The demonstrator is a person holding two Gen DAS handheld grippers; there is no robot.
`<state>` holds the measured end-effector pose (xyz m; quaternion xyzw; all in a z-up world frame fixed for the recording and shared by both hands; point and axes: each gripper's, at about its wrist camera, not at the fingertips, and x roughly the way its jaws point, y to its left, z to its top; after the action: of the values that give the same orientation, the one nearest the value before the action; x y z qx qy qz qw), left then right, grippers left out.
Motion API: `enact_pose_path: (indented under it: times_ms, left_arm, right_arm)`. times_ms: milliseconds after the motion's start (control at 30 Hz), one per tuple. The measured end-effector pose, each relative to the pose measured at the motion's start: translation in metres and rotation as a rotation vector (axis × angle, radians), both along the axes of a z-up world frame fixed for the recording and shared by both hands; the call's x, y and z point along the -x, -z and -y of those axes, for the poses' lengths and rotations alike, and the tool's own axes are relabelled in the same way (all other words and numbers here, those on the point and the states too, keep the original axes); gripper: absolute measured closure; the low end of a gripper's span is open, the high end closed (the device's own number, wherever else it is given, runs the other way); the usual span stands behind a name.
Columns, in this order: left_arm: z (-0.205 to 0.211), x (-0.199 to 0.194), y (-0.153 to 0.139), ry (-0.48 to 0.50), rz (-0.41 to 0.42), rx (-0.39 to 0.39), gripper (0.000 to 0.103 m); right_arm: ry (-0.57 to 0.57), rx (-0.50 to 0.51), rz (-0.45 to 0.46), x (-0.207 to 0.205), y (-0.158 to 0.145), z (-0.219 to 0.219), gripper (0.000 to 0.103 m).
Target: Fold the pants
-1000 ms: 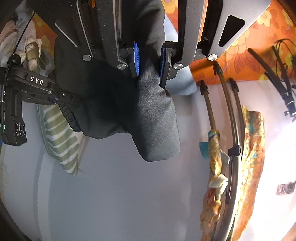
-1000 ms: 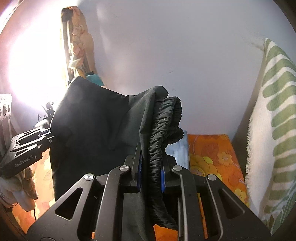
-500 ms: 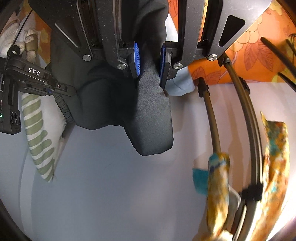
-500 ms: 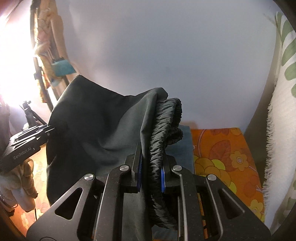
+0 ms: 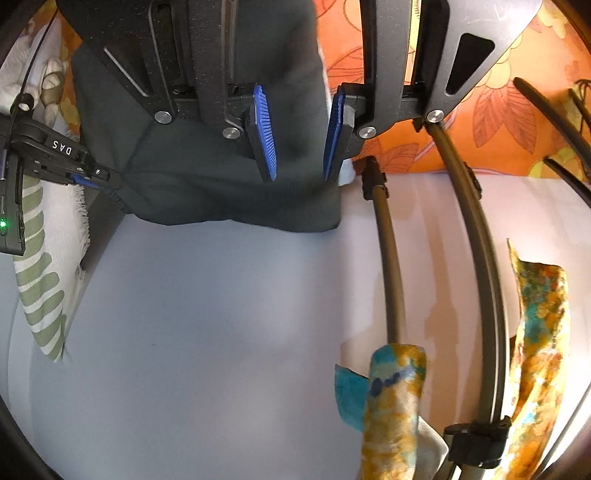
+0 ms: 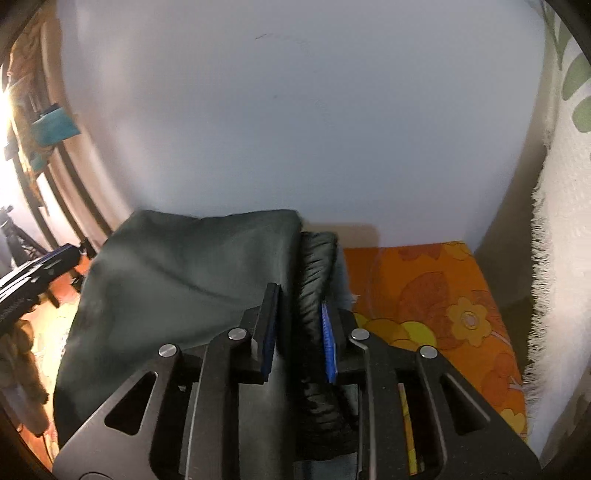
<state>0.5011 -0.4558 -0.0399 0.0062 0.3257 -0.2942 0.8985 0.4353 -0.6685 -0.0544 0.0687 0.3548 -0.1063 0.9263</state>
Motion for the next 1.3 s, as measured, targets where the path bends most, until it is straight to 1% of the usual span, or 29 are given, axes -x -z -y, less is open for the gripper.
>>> enact_pose_path:
  times_ms: [133, 267, 300, 333, 367, 400, 533, 667, 733, 867, 933, 1000, 1067, 1200, 1267, 1300]
  left_arm:
    - [-0.007, 0.004, -0.004, 0.004, -0.001, -0.006, 0.078]
    - [-0.013, 0.01, -0.005, 0.016, -0.013, -0.013, 0.078]
    - [-0.015, 0.014, -0.007, 0.019, -0.016, -0.012, 0.078]
    - [-0.017, 0.017, -0.008, 0.023, -0.021, -0.011, 0.074]
    - [-0.018, 0.019, -0.007, 0.026, -0.025, -0.011, 0.072]
    - [-0.019, 0.024, -0.007, 0.033, -0.033, -0.018, 0.07]
    - [-0.023, 0.046, -0.003, 0.057, -0.056, -0.041, 0.07]
    - [-0.035, 0.072, -0.006, 0.073, -0.091, -0.029, 0.069]
    - [-0.042, 0.084, -0.01, 0.081, -0.094, -0.028, 0.061]
    - [-0.06, 0.109, -0.026, 0.085, -0.095, -0.014, 0.058]
    - [-0.069, 0.121, -0.034, 0.085, -0.09, -0.009, 0.053]
    - [-0.078, 0.137, -0.043, 0.086, -0.076, -0.012, 0.049]
    - [-0.087, 0.152, -0.051, 0.088, -0.064, -0.011, 0.048]
    - [-0.103, 0.184, -0.069, 0.099, -0.019, -0.013, 0.047]
    - [-0.11, 0.199, -0.075, 0.106, -0.003, -0.008, 0.046]
    - [-0.113, 0.208, -0.079, 0.11, 0.009, -0.009, 0.044]
  right_arm:
    - [0.035, 0.053, -0.009, 0.004, -0.005, -0.004, 0.079]
    - [0.067, 0.053, -0.009, 0.014, -0.017, -0.003, 0.076]
    - [0.065, 0.047, -0.006, 0.018, -0.021, -0.005, 0.074]
    - [0.06, 0.037, 0.001, 0.021, -0.023, -0.004, 0.072]
    - [0.039, 0.011, 0.022, 0.028, -0.027, -0.005, 0.066]
    - [0.02, -0.008, 0.028, 0.033, -0.028, -0.007, 0.063]
    - [-0.014, 0.021, -0.02, 0.051, -0.019, -0.022, 0.063]
    - [-0.022, -0.006, -0.025, 0.08, -0.015, -0.032, 0.063]
    - [-0.023, -0.025, -0.019, 0.096, -0.018, -0.039, 0.063]
    - [-0.03, -0.006, -0.02, 0.129, -0.025, -0.056, 0.062]
    - [-0.031, -0.018, -0.007, 0.145, -0.032, -0.061, 0.061]
    - [-0.026, -0.035, 0.015, 0.163, -0.04, -0.067, 0.054]
    - [-0.023, -0.036, 0.035, 0.182, -0.047, -0.074, 0.051]
    - [-0.016, -0.054, 0.072, 0.218, -0.059, -0.093, 0.05]
    - [-0.015, -0.056, 0.087, 0.233, -0.063, -0.103, 0.049]
    - [-0.013, -0.048, 0.094, 0.24, -0.065, -0.108, 0.047]
